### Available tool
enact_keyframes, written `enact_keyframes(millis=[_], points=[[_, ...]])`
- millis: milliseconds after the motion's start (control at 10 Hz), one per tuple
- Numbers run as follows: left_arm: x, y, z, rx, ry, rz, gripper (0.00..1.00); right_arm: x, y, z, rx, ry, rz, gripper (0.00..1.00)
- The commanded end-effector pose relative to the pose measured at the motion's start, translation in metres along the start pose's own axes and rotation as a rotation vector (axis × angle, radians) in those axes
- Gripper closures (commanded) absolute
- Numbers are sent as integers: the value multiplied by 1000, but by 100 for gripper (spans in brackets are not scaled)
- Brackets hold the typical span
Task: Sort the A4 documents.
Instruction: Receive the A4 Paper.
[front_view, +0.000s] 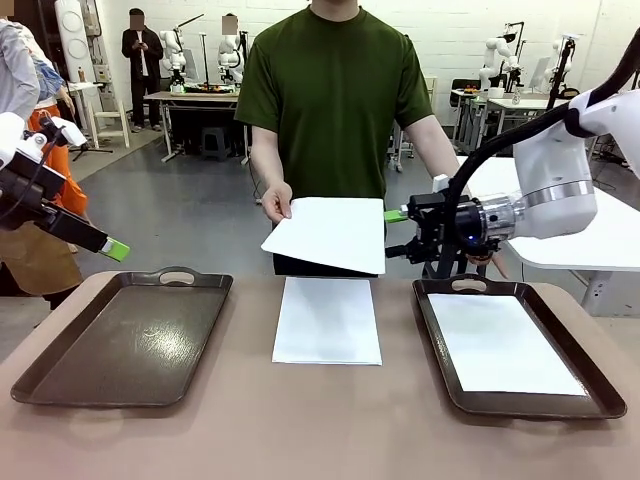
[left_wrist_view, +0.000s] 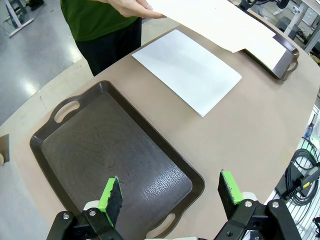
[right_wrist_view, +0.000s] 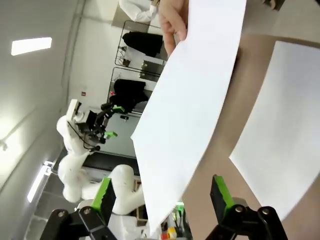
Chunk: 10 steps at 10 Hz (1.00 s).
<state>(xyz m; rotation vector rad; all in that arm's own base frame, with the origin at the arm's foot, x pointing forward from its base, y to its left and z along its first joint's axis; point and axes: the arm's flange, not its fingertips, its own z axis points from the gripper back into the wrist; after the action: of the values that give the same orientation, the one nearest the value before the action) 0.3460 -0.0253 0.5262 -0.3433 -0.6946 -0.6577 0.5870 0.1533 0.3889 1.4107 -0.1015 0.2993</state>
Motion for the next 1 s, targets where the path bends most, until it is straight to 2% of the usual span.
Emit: enact_keyframes(millis=[0,200,500,900], points=[[-2,3,-1,-12,-8,-13,0,5,-4,-16,30,-59,-34,0],[-2,3,-1,-12,-8,-13,0,9,-16,-23,27,-106,-44,0],[-2,3,-1,-12,-8,-13,0,11,-24,-25,104,-144,-64,0],[-2,3,-1,-12,-8,-13,0,13,-35,-23,166,-128,-109,0]])
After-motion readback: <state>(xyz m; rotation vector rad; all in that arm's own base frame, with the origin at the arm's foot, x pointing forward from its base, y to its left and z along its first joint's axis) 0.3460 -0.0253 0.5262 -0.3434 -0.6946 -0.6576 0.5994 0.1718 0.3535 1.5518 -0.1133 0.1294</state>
